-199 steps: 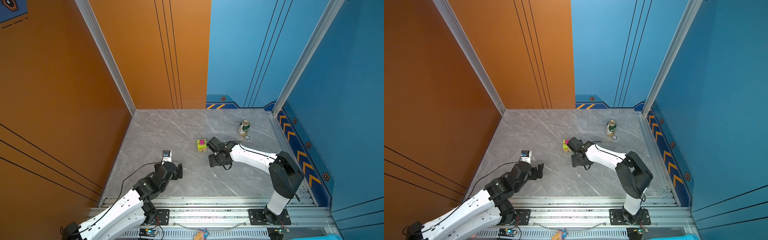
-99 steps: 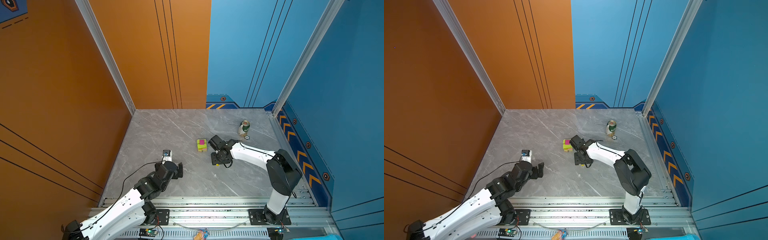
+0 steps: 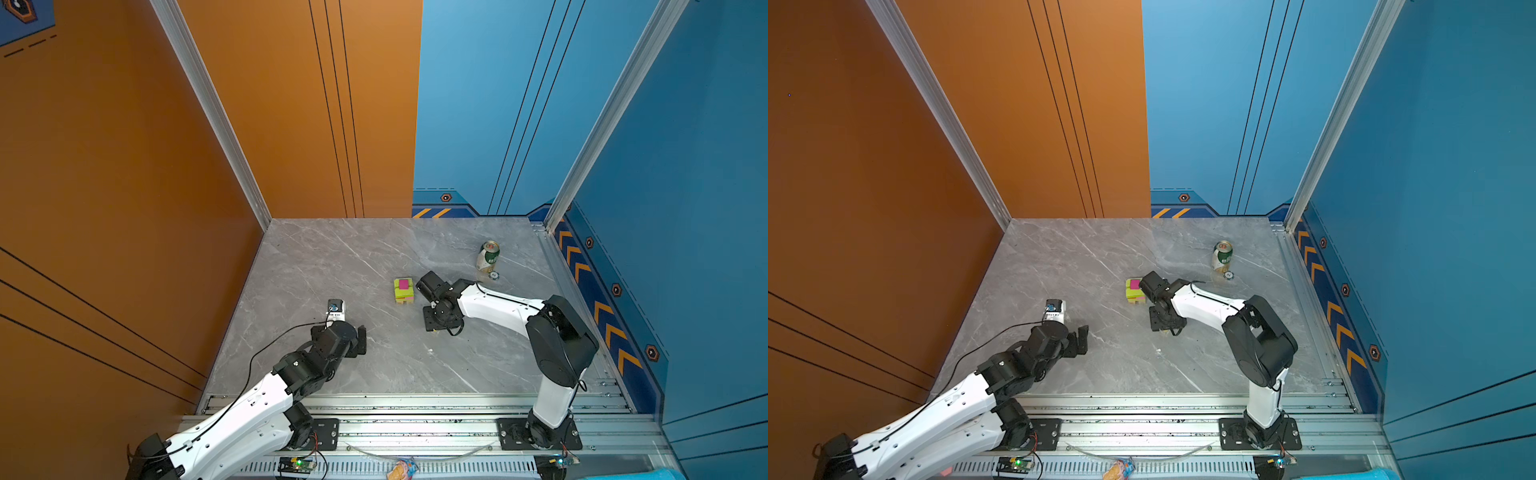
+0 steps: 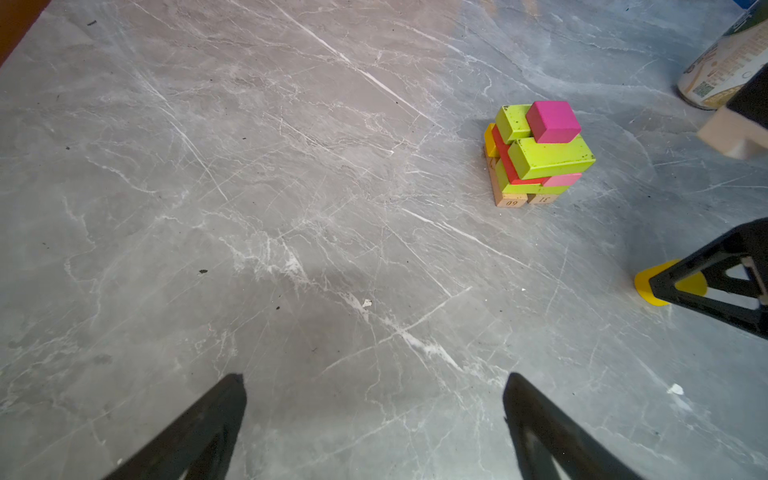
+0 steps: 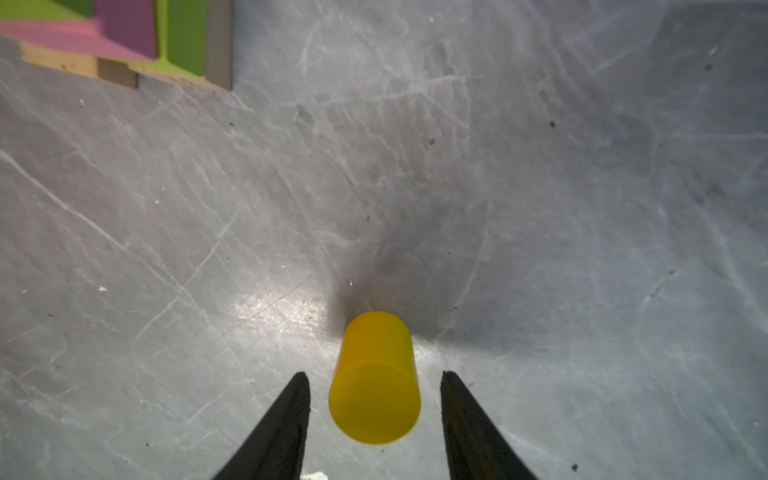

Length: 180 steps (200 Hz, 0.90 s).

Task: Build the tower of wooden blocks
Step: 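Lower the right gripper around the yellow cylinder and close on it, then lift the yellow cylinder with the right gripper and carry it over the tower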

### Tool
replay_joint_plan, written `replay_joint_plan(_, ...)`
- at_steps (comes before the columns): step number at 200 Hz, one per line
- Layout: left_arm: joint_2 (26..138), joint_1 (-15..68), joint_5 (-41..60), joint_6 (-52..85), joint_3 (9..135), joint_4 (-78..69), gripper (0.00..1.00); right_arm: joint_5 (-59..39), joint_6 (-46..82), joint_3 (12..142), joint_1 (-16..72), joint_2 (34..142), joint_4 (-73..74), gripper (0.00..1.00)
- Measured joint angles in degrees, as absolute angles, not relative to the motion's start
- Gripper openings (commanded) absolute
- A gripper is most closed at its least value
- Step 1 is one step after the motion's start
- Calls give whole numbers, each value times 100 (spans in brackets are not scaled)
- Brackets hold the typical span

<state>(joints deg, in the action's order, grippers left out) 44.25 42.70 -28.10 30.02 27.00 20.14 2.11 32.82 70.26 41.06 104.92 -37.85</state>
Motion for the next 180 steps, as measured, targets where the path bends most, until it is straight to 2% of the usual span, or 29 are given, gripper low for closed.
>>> replay_joint_plan(180,4469,4121,-2788,3092,2700,1999,98,207,3258,7122,4086,10676,-3787,38)
